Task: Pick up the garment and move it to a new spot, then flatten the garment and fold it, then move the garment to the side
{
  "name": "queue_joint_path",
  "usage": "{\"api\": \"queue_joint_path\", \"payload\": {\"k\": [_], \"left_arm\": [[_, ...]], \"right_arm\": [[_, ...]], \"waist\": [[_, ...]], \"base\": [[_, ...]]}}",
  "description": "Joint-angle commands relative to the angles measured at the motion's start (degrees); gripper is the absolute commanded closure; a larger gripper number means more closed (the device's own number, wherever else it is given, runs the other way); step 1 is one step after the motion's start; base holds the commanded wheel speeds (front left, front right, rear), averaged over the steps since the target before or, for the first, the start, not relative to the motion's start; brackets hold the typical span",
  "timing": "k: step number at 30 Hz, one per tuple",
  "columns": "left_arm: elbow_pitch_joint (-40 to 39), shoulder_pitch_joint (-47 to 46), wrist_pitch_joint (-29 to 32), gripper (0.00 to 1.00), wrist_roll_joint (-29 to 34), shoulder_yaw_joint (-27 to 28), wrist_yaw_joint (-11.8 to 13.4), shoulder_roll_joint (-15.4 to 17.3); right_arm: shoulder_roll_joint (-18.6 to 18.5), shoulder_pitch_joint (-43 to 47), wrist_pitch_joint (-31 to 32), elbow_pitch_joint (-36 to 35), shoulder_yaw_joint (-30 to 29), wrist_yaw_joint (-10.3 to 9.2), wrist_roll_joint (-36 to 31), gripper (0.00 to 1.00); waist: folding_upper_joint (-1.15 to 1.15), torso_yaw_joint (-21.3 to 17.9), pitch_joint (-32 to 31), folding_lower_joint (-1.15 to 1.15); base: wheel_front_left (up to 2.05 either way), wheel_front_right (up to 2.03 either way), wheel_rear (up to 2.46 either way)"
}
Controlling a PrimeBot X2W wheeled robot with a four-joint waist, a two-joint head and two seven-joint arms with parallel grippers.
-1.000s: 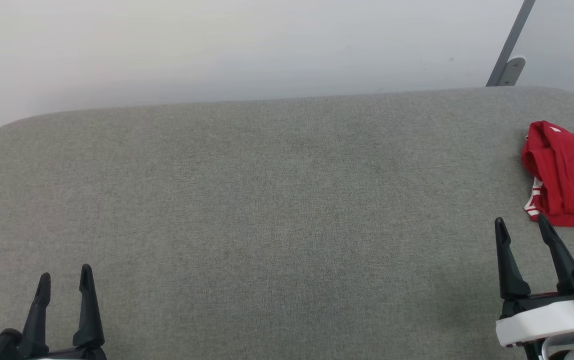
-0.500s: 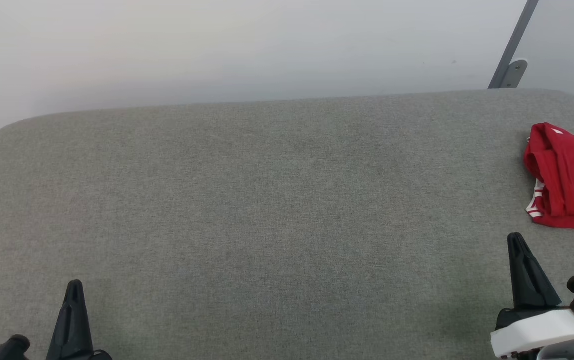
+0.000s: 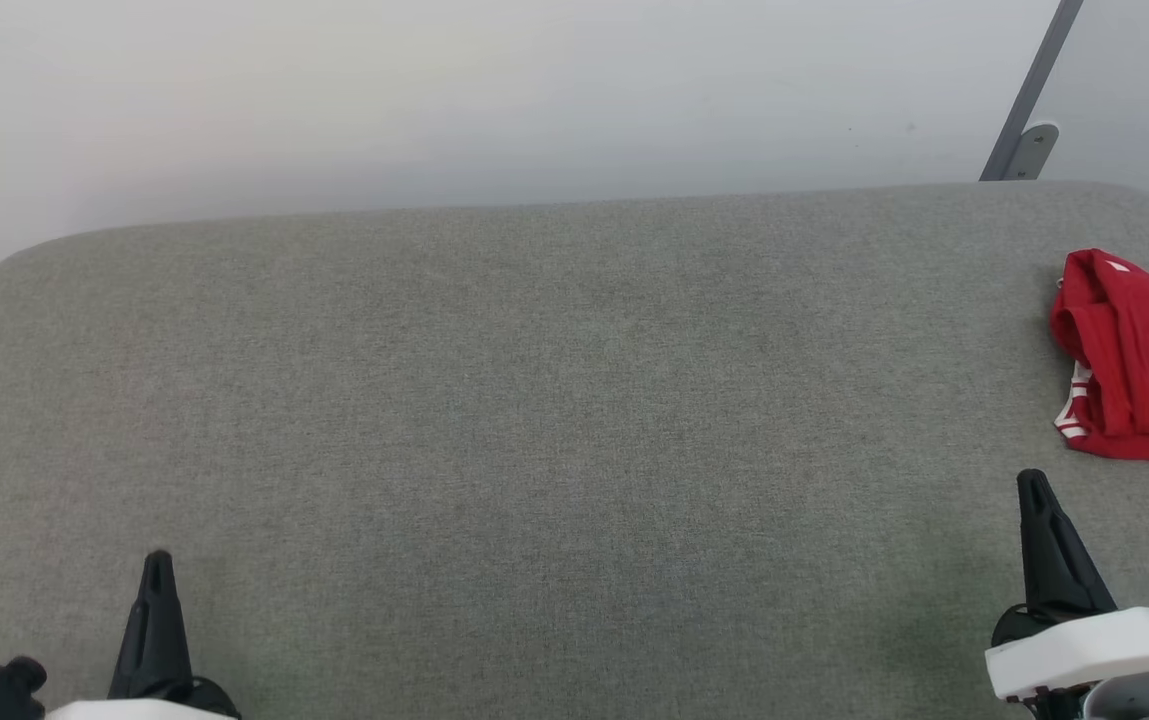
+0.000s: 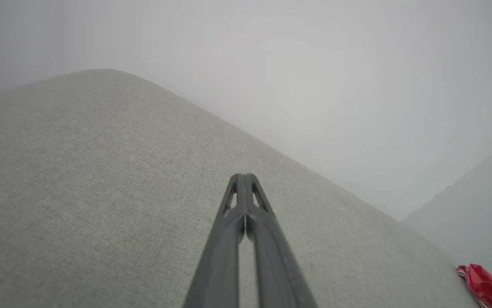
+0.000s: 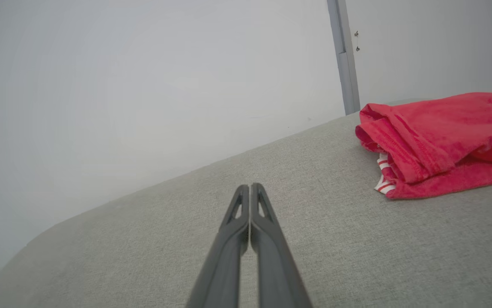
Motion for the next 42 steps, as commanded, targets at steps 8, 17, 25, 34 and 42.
{"api": "queue_joint_path", "payload": {"k": [8, 17, 25, 34, 42], "left_arm": [[0.2, -2.9, 2.2, 1.00, -7.5, -0.2, -0.1, 0.0], [1.2, -4.3, 4.1, 1.00, -14.1, -0.4, -0.1, -0.3], [2.1, -5.4, 5.7, 1.00, -19.5, -0.6, -0.1, -0.6], [2.9, -6.6, 7.4, 1.00, -24.9, -0.8, -0.1, -0.8], [3.6, -7.6, 8.7, 1.00, -29.5, -0.9, -0.2, -1.1]], "right_arm": [[0.4, -2.2, 2.2, -0.1, -0.5, 0.00, 8.3, 1.00], [1.0, -2.9, 4.1, 0.4, -0.8, 0.00, 15.6, 1.00], [1.4, -3.4, 5.8, 0.9, -1.0, -0.01, 21.5, 1.00], [2.0, -4.1, 7.4, 1.4, -1.3, 0.00, 27.7, 1.00], [2.4, -4.4, 8.7, 1.9, -1.5, 0.00, 32.7, 1.00]], "waist": [[-0.01, 0.1, -0.1, 0.00], [-0.01, 0.3, -0.2, 0.00], [-0.01, 0.4, -0.3, 0.00], [-0.01, 0.6, -0.5, 0.00], [-0.01, 0.8, -0.6, 0.00]], "base": [[0.00, 0.00, 0.00], [0.00, 0.00, 0.00], [0.00, 0.00, 0.00], [0.00, 0.00, 0.00], [0.00, 0.00, 0.00]]}}
